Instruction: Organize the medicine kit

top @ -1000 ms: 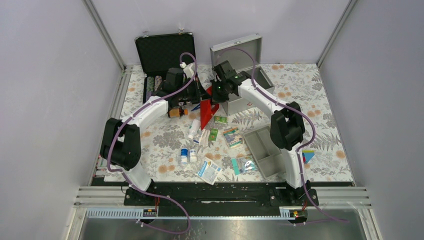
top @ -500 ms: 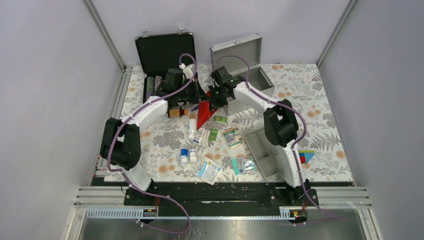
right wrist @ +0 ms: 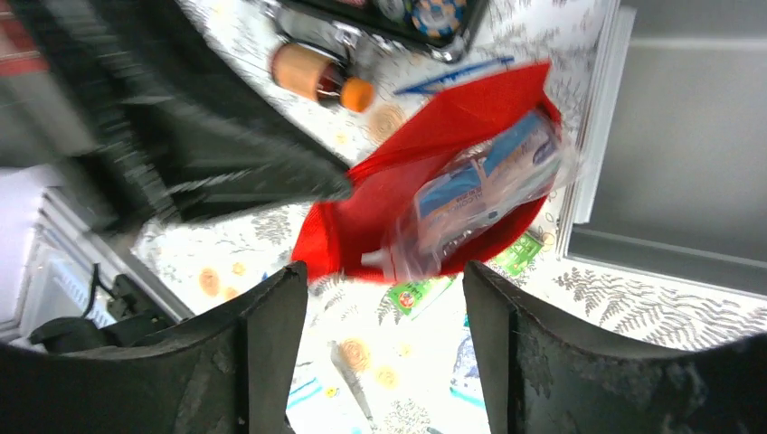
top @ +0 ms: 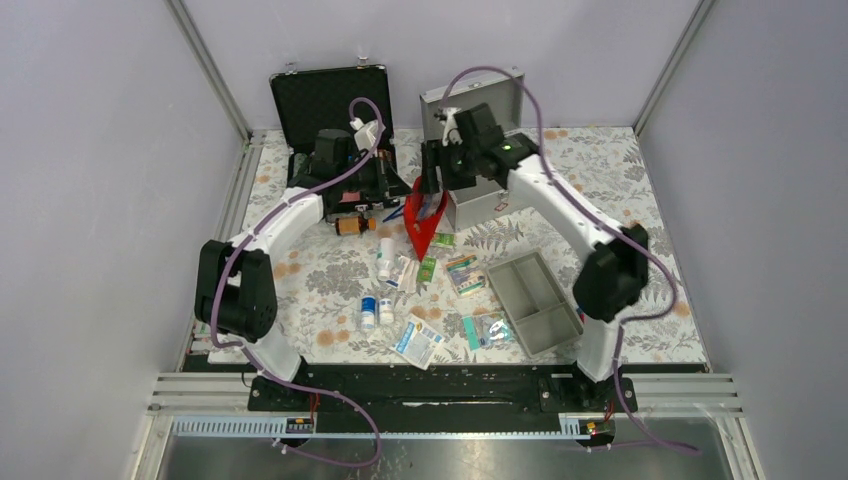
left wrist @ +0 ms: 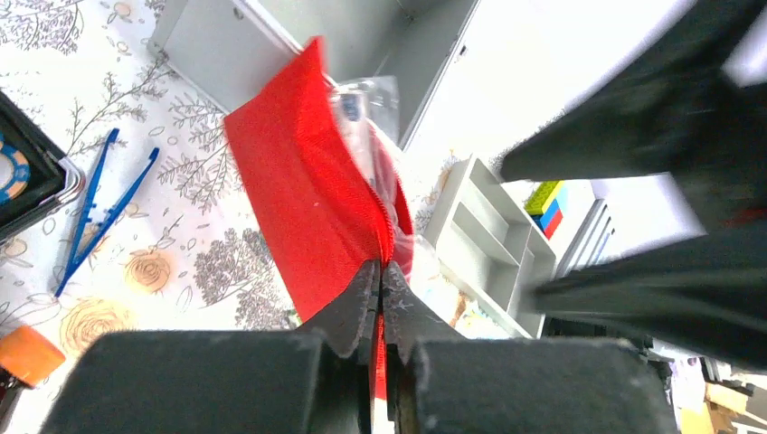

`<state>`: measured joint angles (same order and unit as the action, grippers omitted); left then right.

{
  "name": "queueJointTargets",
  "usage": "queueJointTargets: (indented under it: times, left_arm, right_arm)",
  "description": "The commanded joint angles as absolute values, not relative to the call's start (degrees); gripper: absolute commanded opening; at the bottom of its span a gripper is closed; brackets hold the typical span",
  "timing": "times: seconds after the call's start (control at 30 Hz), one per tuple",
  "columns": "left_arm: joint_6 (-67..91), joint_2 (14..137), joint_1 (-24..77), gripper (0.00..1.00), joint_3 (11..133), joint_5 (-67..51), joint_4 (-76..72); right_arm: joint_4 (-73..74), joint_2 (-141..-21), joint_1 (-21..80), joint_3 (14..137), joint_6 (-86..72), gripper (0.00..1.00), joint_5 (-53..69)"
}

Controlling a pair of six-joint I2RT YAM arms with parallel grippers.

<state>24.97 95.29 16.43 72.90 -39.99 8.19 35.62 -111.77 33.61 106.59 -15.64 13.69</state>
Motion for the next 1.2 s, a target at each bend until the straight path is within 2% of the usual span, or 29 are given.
queueJointTargets:
  times: [0.0, 0.13, 0.27, 0.37, 0.5, 0.73, 0.87, 0.97, 1.17]
  left_arm:
    - [20.7, 94.6, 14.7, 0.0, 75.7, -46.2, 9.8]
    - [18.2, 93.7, 13.5, 0.0, 75.8, -49.5, 12.4]
    - [14.3, 92.3, 12.6, 0.0, 76.3, -52.2, 16.3]
    - [8.7, 91.2, 12.1, 0.0, 77.8, -54.1, 23.0]
    - [3.6, 88.3, 10.9, 0.0, 77.7, -50.6, 28.9]
    - [5.8, 80.9, 5.6, 0.0, 76.1, -40.2, 28.5]
    - [6.3, 76.7, 4.3, 0.0, 75.4, -33.1, 28.1]
    - [7.6, 73.5, 4.1, 0.0, 72.9, -28.8, 25.9]
    - [13.6, 69.6, 4.1, 0.0, 67.4, -21.8, 23.4]
  right_arm:
    - [36.2, -102.2, 31.4, 103.0, -11.6, 0.72, 18.6]
    - [36.2, -99.1, 28.8, 99.0, -8.0, 0.73, 24.5]
    - [37.4, -97.2, 26.3, 93.4, 4.0, 0.68, 33.8]
    - [39.6, -96.5, 25.9, 90.7, 12.2, 0.64, 34.7]
    - [42.5, -96.3, 25.9, 88.6, 23.2, 0.59, 38.9]
    - [42.7, -97.2, 26.0, 84.8, 38.3, 0.57, 44.4]
    - [42.5, -100.8, 27.0, 88.1, 35.3, 0.55, 42.2]
    - [40.7, -102.3, 28.2, 88.4, 31.3, 0.55, 36.2]
    - [37.6, -97.3, 28.7, 79.5, 29.0, 0.64, 24.2]
